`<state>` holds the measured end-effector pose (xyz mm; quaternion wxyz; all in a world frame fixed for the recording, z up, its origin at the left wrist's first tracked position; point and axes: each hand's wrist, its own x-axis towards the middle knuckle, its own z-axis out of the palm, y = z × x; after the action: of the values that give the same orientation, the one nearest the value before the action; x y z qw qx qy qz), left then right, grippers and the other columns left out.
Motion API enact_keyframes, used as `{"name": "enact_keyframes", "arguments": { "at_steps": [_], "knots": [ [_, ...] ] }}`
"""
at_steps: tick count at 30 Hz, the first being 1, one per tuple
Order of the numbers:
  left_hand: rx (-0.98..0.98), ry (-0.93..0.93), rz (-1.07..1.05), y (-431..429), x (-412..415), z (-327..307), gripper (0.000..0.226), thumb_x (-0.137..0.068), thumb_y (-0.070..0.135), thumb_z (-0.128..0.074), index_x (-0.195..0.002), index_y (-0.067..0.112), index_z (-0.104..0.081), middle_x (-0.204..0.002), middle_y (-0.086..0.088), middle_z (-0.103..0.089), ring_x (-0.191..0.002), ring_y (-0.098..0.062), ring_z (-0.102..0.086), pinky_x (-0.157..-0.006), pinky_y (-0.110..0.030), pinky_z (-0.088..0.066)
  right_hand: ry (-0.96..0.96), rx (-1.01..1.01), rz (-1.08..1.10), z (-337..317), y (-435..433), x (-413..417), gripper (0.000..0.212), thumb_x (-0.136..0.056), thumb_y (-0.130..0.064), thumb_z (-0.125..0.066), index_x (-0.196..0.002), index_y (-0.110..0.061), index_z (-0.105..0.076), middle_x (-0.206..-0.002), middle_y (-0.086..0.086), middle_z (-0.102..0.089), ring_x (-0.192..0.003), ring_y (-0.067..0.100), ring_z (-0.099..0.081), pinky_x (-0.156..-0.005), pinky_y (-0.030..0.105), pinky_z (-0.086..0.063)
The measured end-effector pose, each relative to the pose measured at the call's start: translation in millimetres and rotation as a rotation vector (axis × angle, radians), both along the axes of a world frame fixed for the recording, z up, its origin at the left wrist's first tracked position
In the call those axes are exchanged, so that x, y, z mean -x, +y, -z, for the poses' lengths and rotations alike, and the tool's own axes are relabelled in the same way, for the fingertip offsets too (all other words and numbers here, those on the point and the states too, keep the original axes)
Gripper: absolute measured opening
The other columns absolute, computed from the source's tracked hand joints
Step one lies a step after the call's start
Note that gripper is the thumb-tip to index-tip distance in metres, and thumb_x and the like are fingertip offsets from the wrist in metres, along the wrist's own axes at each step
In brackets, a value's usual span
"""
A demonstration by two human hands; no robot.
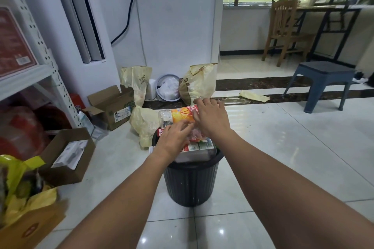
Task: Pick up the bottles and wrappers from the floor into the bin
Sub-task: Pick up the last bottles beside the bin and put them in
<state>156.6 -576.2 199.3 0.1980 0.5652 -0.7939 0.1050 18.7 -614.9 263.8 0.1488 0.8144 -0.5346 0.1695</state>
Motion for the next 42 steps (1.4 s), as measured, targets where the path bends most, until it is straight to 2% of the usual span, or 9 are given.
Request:
{"name": "enact_keyframes", "arguments": {
  "at_steps": [4, 12, 20, 25, 32, 38, 42],
  "knots": [
    [-0.02, 0.013, -0.037, -1.5, -2.7, 0.1, 0.056, -0.088, 0.027, -0.061, -0.138, 0.023, -0.037, -0.143, 0.004, -0.038, -0.129, -0.018, -0.038, -0.098, -0.035, -0.033, -0.009, -0.005, -0.015, 5.0, -0.3, -2.8, 0.039, -0.101, -0.036, -0.032, -0.133, -0.018, -0.043, -0.131, 0.006, -0.052, -0.122, 0.026, -0.046, -0.104, 0.04, -0.03],
    [-0.035, -0.013, -0.038, 8.4, -11.5, -2.6, 0.061, -0.088, 0.027, -0.057, -0.142, 0.03, -0.029, -0.144, 0.008, -0.033, -0.13, -0.014, -0.033, -0.102, -0.035, -0.027, 0.001, -0.021, -0.004, 12.2, 4.3, -3.7, 0.036, -0.1, -0.035, -0.032, -0.13, -0.018, -0.043, -0.129, 0.007, -0.052, -0.121, 0.027, -0.046, -0.102, 0.041, -0.031],
    [-0.015, -0.091, -0.079, 11.1, -3.7, -2.2, 0.04, -0.09, 0.027, -0.054, -0.129, 0.028, -0.044, -0.134, 0.006, -0.044, -0.124, -0.017, -0.04, -0.097, -0.039, -0.03, -0.008, -0.004, 0.007, 10.0, 7.8, 6.2, 0.035, -0.1, -0.034, -0.033, -0.13, -0.018, -0.044, -0.128, 0.006, -0.053, -0.119, 0.027, -0.047, -0.102, 0.041, -0.031],
    [0.025, -0.154, -0.138, 5.8, 8.2, 0.2, 0.039, -0.089, 0.031, -0.057, -0.127, 0.028, -0.046, -0.127, 0.003, -0.05, -0.12, -0.019, -0.046, -0.099, -0.04, -0.03, -0.009, 0.02, 0.033, 7.6, 8.7, 13.9, 0.037, -0.1, -0.035, -0.033, -0.131, -0.017, -0.043, -0.127, 0.006, -0.054, -0.119, 0.027, -0.047, -0.103, 0.04, -0.029],
    [0.013, -0.007, -0.18, 1.7, 12.7, 2.5, 0.046, -0.087, 0.032, -0.059, -0.131, 0.024, -0.045, -0.128, 0.004, -0.051, -0.12, -0.017, -0.046, -0.096, -0.039, -0.034, 0.018, -0.061, -0.05, 18.3, 11.4, 14.6, 0.043, -0.097, -0.034, -0.037, -0.138, -0.018, -0.038, -0.139, 0.008, -0.046, -0.128, 0.027, -0.04, -0.107, 0.041, -0.027],
    [0.025, -0.146, -0.202, 4.7, 8.7, 4.9, 0.044, -0.086, 0.033, -0.063, -0.127, 0.024, -0.049, -0.131, 0.004, -0.051, -0.12, -0.018, -0.047, -0.093, -0.042, -0.039, 0.003, -0.062, -0.044, 22.3, 11.8, 10.5, 0.044, -0.099, -0.036, -0.035, -0.139, -0.016, -0.037, -0.143, 0.01, -0.043, -0.132, 0.028, -0.037, -0.109, 0.041, -0.025],
    [0.002, -0.248, -0.224, 2.1, 9.5, 6.2, 0.052, -0.088, 0.029, -0.059, -0.136, 0.025, -0.039, -0.134, 0.003, -0.048, -0.125, -0.019, -0.043, -0.1, -0.046, -0.034, 0.011, -0.038, -0.047, 24.6, 12.2, 10.0, 0.042, -0.1, -0.035, -0.035, -0.138, -0.017, -0.038, -0.141, 0.009, -0.045, -0.13, 0.027, -0.038, -0.108, 0.041, -0.026]
  ]
}}
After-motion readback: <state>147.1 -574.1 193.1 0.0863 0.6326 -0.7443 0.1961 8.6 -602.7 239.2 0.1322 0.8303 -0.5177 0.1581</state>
